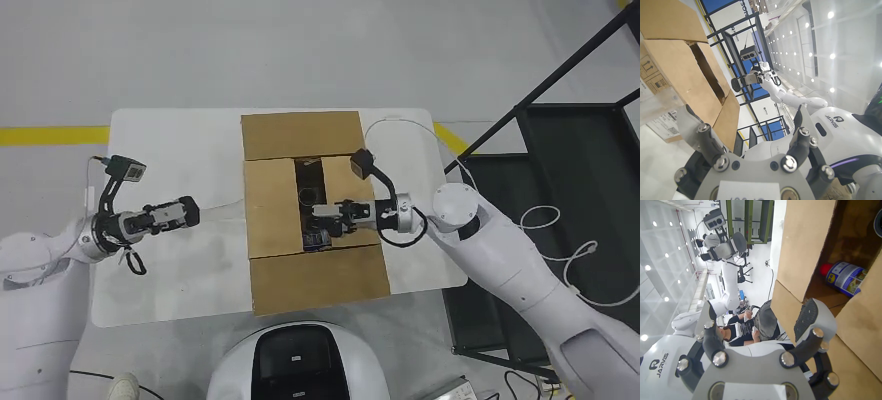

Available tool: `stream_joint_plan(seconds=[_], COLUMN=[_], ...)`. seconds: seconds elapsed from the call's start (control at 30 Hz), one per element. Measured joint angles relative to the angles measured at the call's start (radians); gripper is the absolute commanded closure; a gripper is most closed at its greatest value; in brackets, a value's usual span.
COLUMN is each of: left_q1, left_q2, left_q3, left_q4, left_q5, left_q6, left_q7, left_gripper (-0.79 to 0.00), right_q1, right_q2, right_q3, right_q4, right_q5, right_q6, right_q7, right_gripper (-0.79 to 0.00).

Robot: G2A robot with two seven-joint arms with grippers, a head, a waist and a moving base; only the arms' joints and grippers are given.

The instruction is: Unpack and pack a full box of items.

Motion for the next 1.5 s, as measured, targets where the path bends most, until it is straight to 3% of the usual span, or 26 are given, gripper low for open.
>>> stream_joint_plan(seconds=[0.63, 0.8, 1.13, 1.5], left_q1=[0.008, 0.045, 0.055, 0.043], left_q2=[0.002, 0.009, 0.024, 0.036], left_q3=[-0.001, -0.016, -0.049, -0.056], left_q4=[-0.004, -0.06, -0.035, -0.014], left_q5=[-0.007, 0.052, 0.083, 0.075], left_q6=[0.0, -0.02, -0.028, -0.001], left_q7=[0.003, 0.071, 0.119, 0.17], left_gripper=[-0.785, -0.785, -0.785, -0.785], right_q1=[0.005, 0.073, 0.172, 0.215], right_q2=[-0.009, -0.047, -0.131, -0.199], right_q3=[-0.012, -0.085, -0.225, -0.27], right_q4=[-0.022, 0.009, 0.143, 0.222], right_q5=[-0.027, -0.063, -0.117, 0.012], right_q6=[0.026, 0.093, 0.167, 0.024], right_q7=[-0.04, -0.065, -0.106, 0.06], right_gripper=[-0.785, -0.785, -0.785, -0.785])
